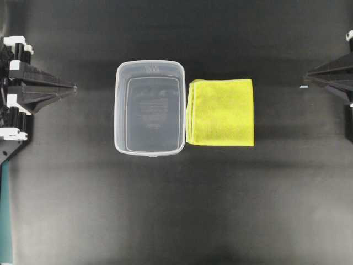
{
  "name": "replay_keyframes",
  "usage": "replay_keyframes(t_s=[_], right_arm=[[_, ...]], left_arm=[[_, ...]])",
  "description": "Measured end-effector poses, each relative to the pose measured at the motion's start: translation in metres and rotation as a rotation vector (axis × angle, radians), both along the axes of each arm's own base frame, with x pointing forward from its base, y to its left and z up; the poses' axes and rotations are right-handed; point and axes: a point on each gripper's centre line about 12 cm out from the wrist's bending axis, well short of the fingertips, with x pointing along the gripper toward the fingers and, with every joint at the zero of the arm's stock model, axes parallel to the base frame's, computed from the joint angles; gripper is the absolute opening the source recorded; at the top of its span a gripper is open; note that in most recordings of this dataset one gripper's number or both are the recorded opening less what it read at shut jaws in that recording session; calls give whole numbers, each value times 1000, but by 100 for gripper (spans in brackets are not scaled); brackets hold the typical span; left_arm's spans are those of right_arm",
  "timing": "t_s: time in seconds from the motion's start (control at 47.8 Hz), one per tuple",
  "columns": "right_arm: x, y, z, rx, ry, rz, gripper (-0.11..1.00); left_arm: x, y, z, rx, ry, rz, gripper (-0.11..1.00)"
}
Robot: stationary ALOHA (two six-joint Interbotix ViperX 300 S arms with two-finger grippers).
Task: Place the yellow towel into the container with the left arm.
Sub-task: 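Move the left gripper over the yellow towel beside the container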
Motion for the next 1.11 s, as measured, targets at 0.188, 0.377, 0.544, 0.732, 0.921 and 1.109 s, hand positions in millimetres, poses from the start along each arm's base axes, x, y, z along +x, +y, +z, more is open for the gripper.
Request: replay_keyframes(t_s=[0.188,0.377,0.544,0.732,0.921,1.109], right_arm=[[0,0,-1,44,7,0,-1],[0,0,-9,81,75,1,-1],[-3,0,-15,93,141,-2,-1],[-8,-3,-17,94,174,-19,0],[-14,-5,-14,90,173,-26,28],[-20,-4,-15,92,199,-27,74]], left_arm=[[22,4,3,-14,143,16,0],[55,6,25,-3,284,24,0],[93,7,43,-1,394,27,0],[140,8,44,1,540,31,0],[186,8,30,9,716,30,0],[220,8,16,83,835,5,0]])
